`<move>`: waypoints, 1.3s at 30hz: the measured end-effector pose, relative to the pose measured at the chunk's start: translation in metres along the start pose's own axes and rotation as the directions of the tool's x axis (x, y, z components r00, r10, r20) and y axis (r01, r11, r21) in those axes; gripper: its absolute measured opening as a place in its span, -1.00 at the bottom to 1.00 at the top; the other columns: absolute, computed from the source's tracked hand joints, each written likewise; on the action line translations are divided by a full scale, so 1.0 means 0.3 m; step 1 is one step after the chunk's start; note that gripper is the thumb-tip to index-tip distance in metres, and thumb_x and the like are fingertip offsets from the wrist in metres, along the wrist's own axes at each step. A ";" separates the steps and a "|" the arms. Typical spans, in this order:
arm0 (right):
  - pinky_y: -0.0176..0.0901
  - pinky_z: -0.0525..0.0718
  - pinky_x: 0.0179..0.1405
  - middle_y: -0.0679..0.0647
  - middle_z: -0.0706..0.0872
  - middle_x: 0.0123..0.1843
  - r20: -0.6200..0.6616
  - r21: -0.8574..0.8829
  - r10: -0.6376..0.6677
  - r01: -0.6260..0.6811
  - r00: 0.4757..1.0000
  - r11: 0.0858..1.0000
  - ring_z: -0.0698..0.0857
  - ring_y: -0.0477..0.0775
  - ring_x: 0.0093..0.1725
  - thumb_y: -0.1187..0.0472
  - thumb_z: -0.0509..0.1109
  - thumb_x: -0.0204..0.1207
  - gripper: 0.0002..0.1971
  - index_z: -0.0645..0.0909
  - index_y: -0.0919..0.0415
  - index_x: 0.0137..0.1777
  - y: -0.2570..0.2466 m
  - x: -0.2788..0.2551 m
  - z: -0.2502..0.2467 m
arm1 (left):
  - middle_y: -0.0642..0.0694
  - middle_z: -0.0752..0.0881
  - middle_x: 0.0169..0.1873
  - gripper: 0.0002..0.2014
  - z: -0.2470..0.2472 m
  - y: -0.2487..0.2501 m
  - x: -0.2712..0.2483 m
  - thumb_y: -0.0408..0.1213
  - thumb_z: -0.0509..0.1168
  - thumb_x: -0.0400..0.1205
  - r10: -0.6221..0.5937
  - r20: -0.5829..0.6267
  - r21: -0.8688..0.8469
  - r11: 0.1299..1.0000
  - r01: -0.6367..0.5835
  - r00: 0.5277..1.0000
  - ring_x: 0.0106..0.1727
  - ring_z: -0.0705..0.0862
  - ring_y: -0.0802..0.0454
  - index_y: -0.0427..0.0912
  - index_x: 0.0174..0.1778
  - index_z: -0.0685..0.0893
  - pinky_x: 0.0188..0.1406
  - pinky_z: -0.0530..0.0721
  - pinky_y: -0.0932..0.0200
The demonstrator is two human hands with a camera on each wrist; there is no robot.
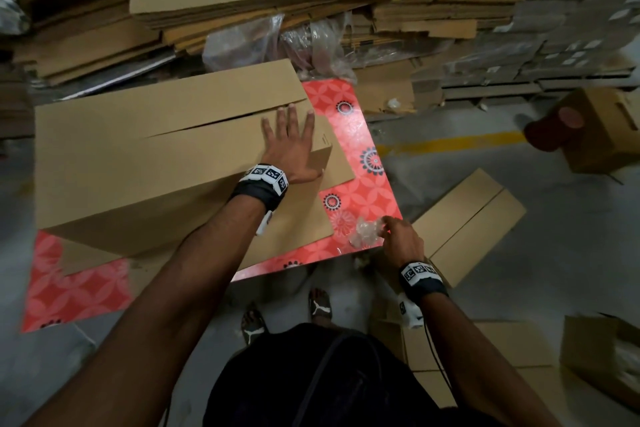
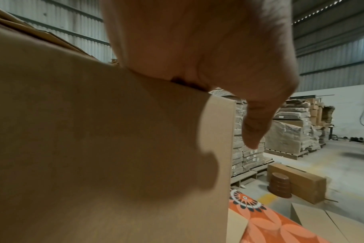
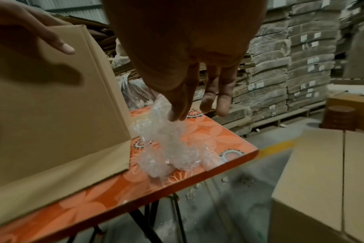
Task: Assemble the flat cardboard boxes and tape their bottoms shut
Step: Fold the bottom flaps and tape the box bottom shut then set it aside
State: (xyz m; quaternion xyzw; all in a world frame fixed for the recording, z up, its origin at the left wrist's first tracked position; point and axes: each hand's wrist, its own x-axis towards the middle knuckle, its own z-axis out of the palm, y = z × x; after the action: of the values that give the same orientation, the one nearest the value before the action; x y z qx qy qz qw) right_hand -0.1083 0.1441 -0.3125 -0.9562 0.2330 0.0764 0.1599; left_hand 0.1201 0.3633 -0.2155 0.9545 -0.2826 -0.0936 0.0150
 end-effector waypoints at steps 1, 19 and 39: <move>0.14 0.75 -0.05 0.13 0.77 0.15 0.014 -0.027 -0.009 0.010 1.000 1.000 0.74 0.28 0.16 0.25 0.32 0.65 -0.78 0.67 0.11 0.24 -0.001 0.003 0.003 | -0.45 -0.29 0.74 0.29 0.001 0.000 0.001 0.44 0.35 0.46 0.002 0.000 0.002 1.000 -0.002 1.000 0.75 -0.25 -0.51 -0.16 0.79 -0.33 0.59 -0.16 -0.68; -0.02 0.70 -0.19 0.06 0.77 -0.25 -0.073 0.566 0.398 -0.291 0.914 0.771 0.73 0.14 -0.22 0.23 0.78 0.26 -0.68 0.65 0.23 -0.20 0.007 0.103 -0.024 | -0.48 -0.25 0.74 0.28 0.007 -0.002 -0.001 0.43 0.33 0.47 0.005 -0.026 0.030 1.000 -0.004 1.000 0.76 -0.21 -0.52 -0.17 0.79 -0.33 0.59 -0.13 -0.68; -0.27 0.64 -0.11 0.12 0.75 0.10 -0.357 0.614 -0.191 0.384 0.914 0.689 0.73 0.04 -0.01 0.27 0.40 0.62 -0.83 0.69 0.15 0.17 -0.488 0.333 -0.186 | -0.29 -0.21 0.79 0.13 -0.051 -0.120 -0.054 0.06 0.47 0.56 0.169 0.050 0.056 0.984 -0.171 0.984 0.79 -0.17 -0.37 0.04 0.82 -0.24 0.70 -0.12 -0.51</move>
State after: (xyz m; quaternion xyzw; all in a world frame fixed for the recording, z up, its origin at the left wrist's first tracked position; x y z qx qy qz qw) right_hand 0.0524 0.2061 -0.2425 -0.8587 0.1096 -0.1676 0.4717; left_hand 0.1290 0.4019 -0.2005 0.9246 -0.3660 -0.1051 -0.0120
